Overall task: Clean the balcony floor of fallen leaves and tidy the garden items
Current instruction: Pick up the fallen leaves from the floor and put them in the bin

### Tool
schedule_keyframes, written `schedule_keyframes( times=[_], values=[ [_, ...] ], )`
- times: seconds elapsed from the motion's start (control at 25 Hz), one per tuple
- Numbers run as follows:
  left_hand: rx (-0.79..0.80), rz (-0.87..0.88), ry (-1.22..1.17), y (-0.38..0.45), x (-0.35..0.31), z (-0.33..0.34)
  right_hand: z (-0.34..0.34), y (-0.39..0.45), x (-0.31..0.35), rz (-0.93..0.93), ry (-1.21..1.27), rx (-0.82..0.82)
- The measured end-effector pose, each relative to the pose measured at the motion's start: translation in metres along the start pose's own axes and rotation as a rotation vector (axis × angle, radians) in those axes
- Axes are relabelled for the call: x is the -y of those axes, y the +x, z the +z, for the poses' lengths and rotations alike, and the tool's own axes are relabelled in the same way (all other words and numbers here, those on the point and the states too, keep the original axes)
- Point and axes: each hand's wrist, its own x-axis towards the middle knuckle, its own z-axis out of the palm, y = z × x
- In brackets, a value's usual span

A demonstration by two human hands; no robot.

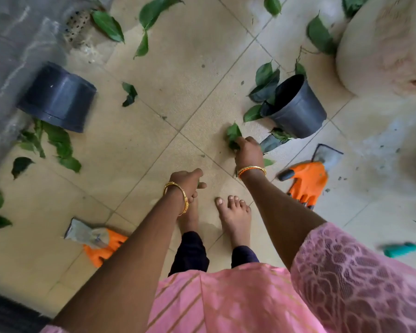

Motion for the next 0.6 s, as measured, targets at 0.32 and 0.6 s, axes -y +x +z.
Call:
schedule_keyframes(
  times=[0.32, 0.6],
  values=[
    [0.184, -0.082, -0.653, -0.03, -0.015, -0.017, 0.018, -0.05, 0.031, 0.506, 1.017, 0.092],
    [0.127, 0.04, -0.378, -0.035, -0.021, -0.009, 0.009, -0.063, 0.038, 0.396, 0.695, 0.255]
  ],
)
